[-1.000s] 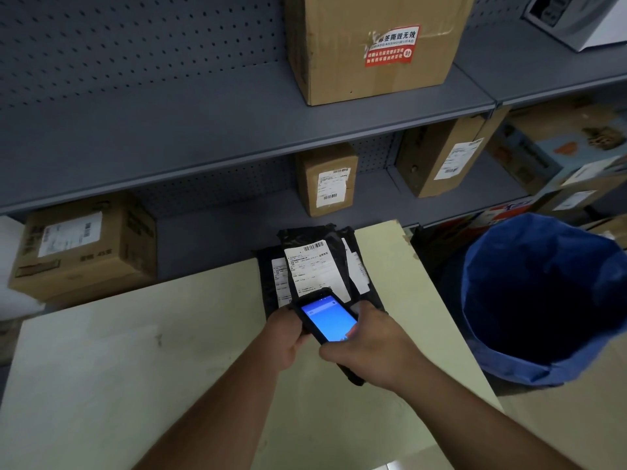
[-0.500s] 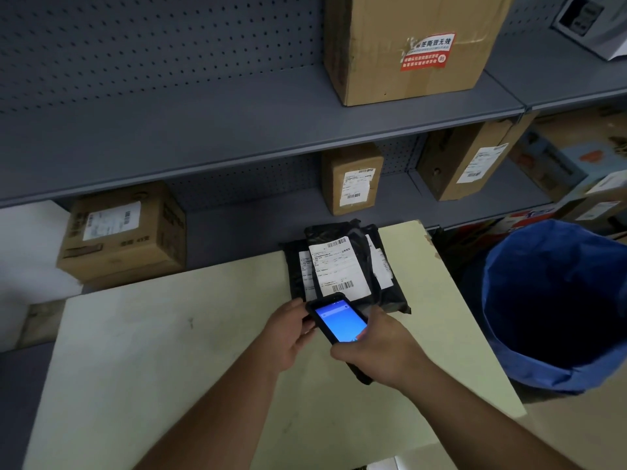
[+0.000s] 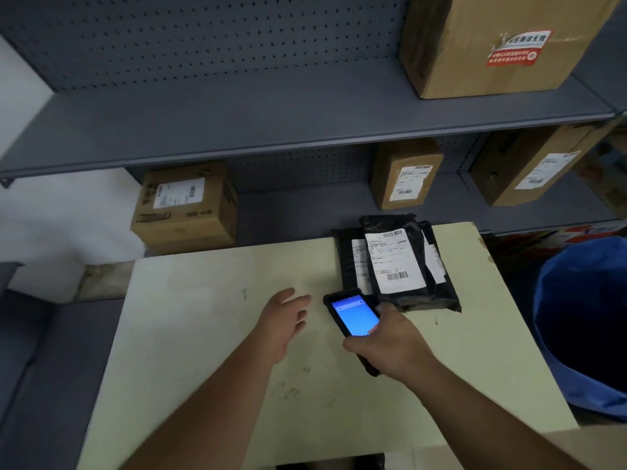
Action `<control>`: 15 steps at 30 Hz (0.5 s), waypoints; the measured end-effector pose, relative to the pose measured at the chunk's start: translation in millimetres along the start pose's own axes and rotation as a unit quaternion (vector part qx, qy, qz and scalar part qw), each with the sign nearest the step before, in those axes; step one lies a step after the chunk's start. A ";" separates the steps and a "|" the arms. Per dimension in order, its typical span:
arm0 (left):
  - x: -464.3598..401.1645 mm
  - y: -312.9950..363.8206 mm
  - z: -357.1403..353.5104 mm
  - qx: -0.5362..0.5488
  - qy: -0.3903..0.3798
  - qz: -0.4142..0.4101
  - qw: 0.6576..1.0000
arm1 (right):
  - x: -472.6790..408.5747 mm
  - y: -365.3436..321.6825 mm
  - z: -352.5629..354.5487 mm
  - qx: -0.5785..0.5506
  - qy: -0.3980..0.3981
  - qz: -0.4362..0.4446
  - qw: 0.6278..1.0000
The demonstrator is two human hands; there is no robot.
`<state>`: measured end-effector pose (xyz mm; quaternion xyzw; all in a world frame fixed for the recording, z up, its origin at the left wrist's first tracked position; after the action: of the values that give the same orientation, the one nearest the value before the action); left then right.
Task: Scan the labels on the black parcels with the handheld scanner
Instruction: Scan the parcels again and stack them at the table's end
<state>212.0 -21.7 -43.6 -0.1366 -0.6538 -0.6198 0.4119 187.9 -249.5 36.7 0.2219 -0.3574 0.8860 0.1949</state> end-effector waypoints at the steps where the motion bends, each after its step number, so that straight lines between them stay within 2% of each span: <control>1: -1.2 0.7 7.3 -0.011 0.004 -0.007 1.000 | 0.5 -1.8 -4.2 0.000 0.001 0.002 1.000; 7: -1.5 10.4 44.0 -0.174 0.032 -0.104 0.979 | 4.7 -13.6 -27.0 0.003 0.011 0.013 1.000; 15: 2.3 8.4 66.0 -0.277 0.036 -0.191 0.941 | 6.2 -11.2 -50.2 0.004 0.043 0.008 0.999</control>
<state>192.0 40.0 -29.0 -0.0955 -0.4547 -0.8480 0.2551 175.7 -204.8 13.6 0.1809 -0.3467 0.8980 0.2018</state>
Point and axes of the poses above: each hand's wrist, its own x-axis away from the middle knuckle, its own z-axis out of the back of the hand, y = z × x, the point moved 10 cm from there along -x, towards the middle knuckle, and after that the axes turned 8 degrees about y, right-handed, at the moved point
